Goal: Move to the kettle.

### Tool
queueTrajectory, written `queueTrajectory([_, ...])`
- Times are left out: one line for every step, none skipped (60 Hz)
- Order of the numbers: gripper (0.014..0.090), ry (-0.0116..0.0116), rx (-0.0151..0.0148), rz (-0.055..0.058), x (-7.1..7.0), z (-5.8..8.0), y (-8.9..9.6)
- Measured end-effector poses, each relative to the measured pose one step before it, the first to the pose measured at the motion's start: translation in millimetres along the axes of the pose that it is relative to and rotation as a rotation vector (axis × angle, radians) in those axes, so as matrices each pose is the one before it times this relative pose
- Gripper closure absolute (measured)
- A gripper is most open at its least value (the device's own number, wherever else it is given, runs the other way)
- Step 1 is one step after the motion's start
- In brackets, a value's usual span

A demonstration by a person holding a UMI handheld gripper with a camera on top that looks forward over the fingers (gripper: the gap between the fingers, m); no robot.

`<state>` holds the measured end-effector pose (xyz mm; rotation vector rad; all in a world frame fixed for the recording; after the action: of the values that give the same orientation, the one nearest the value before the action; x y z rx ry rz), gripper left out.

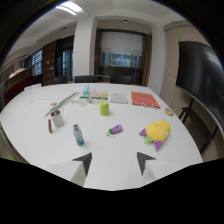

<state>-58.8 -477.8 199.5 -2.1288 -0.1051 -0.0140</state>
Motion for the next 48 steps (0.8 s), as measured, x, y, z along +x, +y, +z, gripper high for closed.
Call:
queueTrajectory([0.0191, 0.00307, -0.00076, 0.0017, -5.29, -2.47, 0.44])
queueTrajectory([0.0192, 0.00219, -0.00043, 0.0012, -0.06, -0.38, 0.22])
queueTrajectory([0.0192, 0.00281, -0.00052, 0.0016, -0.26, -0.62, 0.55])
queueTrajectory([0.0193, 0.00367, -0.00119, 0.0017, -0.15, -1.23, 0.68])
queueTrajectory([0.0192, 0.00368, -0.00155, 0.0019, -0.09, -1.40, 0.83])
queueTrajectory([0.0191, 0.00266, -0.00164, 0.0010, -0.85, -1.80, 1.02])
queueTrajectory([0.0190, 0.00243, -0.00175, 0.0010, -0.96, -1.99, 1.22])
queueTrajectory([0.0191, 0.00359, -0.00100, -0.0007, 2.84, 2.38, 0.09])
queueTrajectory([0.0191, 0.00310, -0.00224, 0.0005, -1.00, -2.88, 1.38])
queueTrajectory([0.0192, 0.00350, -0.00046, 0.0008, -1.06, -3.66, 3.25])
queueTrajectory([0.0192, 0.00404, -0.00093, 0.0007, -0.81, -2.00, -0.36])
queueTrajectory([0.0191, 0.00407, 0.00129, 0.0006, -1.33, -3.34, 3.05])
queueTrajectory([0.0193, 0.00504, 0.00049, -0.0002, -0.82, -2.39, 0.96])
queueTrajectory([0.0190, 0.00634, -0.00016, -0.0011, -0.84, -2.29, 1.12])
queueTrajectory([0.0191, 0.00625, -0.00025, -0.0013, -1.63, -2.34, 1.17])
queueTrajectory([0.0195, 0.00574, 0.00014, -0.0019, -2.31, -2.03, 1.68])
queueTrajectory([0.0245, 0.00469, -0.00020, -0.0017, -2.57, -2.29, 1.83])
queueTrajectory([0.0195, 0.00448, 0.00003, -0.0010, -3.15, -2.45, 1.77])
queueTrajectory([0.0198, 0.00453, -0.00004, -0.0008, -3.50, -2.28, 1.82])
queueTrajectory([0.0196, 0.00239, -0.00248, -0.0003, -0.83, 4.03, -3.73])
queueTrajectory([0.0199, 0.00472, 0.00102, 0.0009, -6.18, -4.36, 4.24])
queueTrajectory([0.0203, 0.00344, -0.00043, 0.0007, -5.24, -3.47, 2.67])
queueTrajectory([0.0203, 0.00203, -0.00082, 0.0016, -4.98, -2.58, 1.48])
queueTrajectory([0.0203, 0.00107, -0.00040, 0.0018, -5.66, -2.64, 1.76])
queueTrajectory([0.0202, 0.00061, -0.00023, 0.0025, -5.97, -2.60, 1.79])
queueTrajectory([0.0202, 0.00116, -0.00086, 0.0029, -6.16, -3.00, 1.78])
queueTrajectory([0.0203, 0.00219, -0.00241, 0.0026, -6.46, -2.76, 2.14])
queueTrajectory([0.0204, 0.00236, -0.00370, 0.0012, -6.50, -2.76, 2.47])
queueTrajectory([0.0202, 0.00182, -0.00431, -0.0001, -6.97, -2.87, 2.66])
queueTrajectory([0.0202, 0.00097, -0.00435, -0.0005, -8.79, -1.87, 1.83])
queueTrajectory([0.0201, -0.00034, -0.00307, -0.0002, -7.46, -2.69, 2.18])
queueTrajectory([0.0201, -0.00327, -0.00166, 0.0003, -9.32, -2.46, 1.71])
queueTrajectory([0.0200, -0.00398, -0.00078, 0.0008, -8.55, -2.51, 1.33])
queueTrajectory([0.0197, -0.00440, -0.00014, 0.0014, -8.64, -1.48, 1.01])
queueTrajectory([0.0193, -0.00384, 0.00004, 0.0021, -8.69, -1.20, 1.07])
queueTrajectory([0.0186, -0.00375, -0.00034, 0.0025, -8.77, -1.11, 0.95])
queueTrajectory([0.0190, -0.00410, -0.00096, 0.0015, -8.44, -0.49, 1.06])
queueTrajectory([0.0191, -0.00393, -0.00219, 0.0007, -8.67, -0.27, 1.09])
queueTrajectory([0.0188, -0.00249, -0.00304, 0.0000, -10.47, 0.66, 1.03])
queueTrajectory([0.0189, -0.00458, -0.00219, -0.0011, -8.78, 1.41, 0.17])
queueTrajectory([0.0189, -0.00626, -0.00153, -0.0008, -8.59, -1.42, 0.55])
queueTrajectory([0.0189, -0.00523, -0.00021, -0.0021, -7.86, 2.76, -0.50])
queueTrajectory([0.0191, -0.00670, 0.00123, -0.0009, -8.86, -0.19, -0.58])
queueTrajectory([0.0189, -0.00662, 0.00184, -0.0016, -8.49, 1.06, -1.28])
queueTrajectory([0.0187, -0.00726, 0.00291, -0.0014, -8.70, 1.47, -1.77])
queueTrajectory([0.0190, -0.00704, 0.00313, -0.0018, -8.47, 1.84, -1.93])
queueTrajectory([0.0190, -0.00708, 0.00294, -0.0026, -8.38, 2.46, -1.88])
queueTrajectory([0.0186, -0.00571, 0.00160, -0.0026, -9.38, 2.86, -2.57])
